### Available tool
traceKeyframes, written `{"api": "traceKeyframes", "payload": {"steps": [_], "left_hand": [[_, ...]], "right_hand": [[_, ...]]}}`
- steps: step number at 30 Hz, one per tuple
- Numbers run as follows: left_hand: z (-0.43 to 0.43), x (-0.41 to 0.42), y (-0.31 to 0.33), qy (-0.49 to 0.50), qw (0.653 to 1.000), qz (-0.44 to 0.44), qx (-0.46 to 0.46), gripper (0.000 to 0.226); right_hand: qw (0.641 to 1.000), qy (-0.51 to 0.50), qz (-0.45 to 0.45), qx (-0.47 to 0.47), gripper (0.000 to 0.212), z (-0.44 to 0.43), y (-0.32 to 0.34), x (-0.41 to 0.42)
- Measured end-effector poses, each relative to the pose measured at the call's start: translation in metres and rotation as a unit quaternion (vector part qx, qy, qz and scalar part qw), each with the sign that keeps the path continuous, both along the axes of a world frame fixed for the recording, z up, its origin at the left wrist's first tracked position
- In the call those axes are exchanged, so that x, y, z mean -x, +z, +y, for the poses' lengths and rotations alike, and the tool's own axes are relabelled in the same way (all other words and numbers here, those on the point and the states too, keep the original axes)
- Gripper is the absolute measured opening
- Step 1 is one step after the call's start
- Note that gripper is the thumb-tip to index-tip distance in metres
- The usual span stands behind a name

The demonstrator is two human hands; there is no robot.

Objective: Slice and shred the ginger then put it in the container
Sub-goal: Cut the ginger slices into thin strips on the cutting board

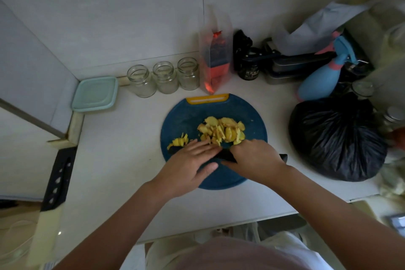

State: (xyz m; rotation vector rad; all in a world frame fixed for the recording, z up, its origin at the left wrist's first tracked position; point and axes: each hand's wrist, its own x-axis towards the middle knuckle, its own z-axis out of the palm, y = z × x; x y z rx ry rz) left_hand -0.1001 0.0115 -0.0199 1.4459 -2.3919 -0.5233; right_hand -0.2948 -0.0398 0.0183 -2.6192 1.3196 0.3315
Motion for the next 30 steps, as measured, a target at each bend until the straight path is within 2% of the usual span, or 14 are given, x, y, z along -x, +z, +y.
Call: {"api": "traceKeyframes", "payload": {"steps": [6,8,12,15,17,18,20,25,27,30], "left_hand": [[-0.005,-0.022,-0.014,0.1,0.994,-0.029,-0.036,0.093],[-0.01,-0.032,-0.016,0.126,0.99,-0.029,-0.05,0.098],[-0.024,-0.043,-0.012,0.208,0.975,0.031,-0.066,0.1],[-0.04,-0.042,-0.002,0.278,0.954,0.086,-0.073,0.087],[-0.053,-0.041,0.0,0.303,0.945,0.088,-0.08,0.058],[-0.059,-0.039,0.001,0.304,0.945,0.086,-0.086,0.042],[-0.075,-0.03,0.003,0.281,0.948,0.103,-0.106,0.033],[-0.118,-0.003,0.002,0.218,0.956,0.103,-0.165,0.033],[-0.131,0.003,0.0,0.191,0.956,0.079,-0.209,0.037],[-0.145,0.005,-0.002,0.13,0.957,-0.003,-0.258,0.041]], "right_hand": [[1.0,-0.005,0.012,0.004,0.044,0.002,0.0,0.009],[1.0,-0.014,0.012,0.009,0.046,0.002,-0.001,0.013],[0.998,-0.058,-0.007,0.001,0.046,0.0,-0.002,0.023],[0.99,-0.125,-0.056,-0.024,0.044,-0.004,-0.005,0.034],[0.976,-0.185,-0.11,-0.041,0.049,-0.006,-0.008,0.041],[0.964,-0.218,-0.142,-0.046,0.053,-0.007,-0.009,0.044],[0.934,-0.29,-0.202,-0.061,0.056,-0.01,-0.008,0.049],[0.852,-0.413,-0.302,-0.111,0.055,-0.018,-0.01,0.055],[0.837,-0.432,-0.315,-0.12,0.054,-0.02,-0.013,0.056],[0.829,-0.445,-0.313,-0.129,0.053,-0.02,-0.017,0.055]]}}
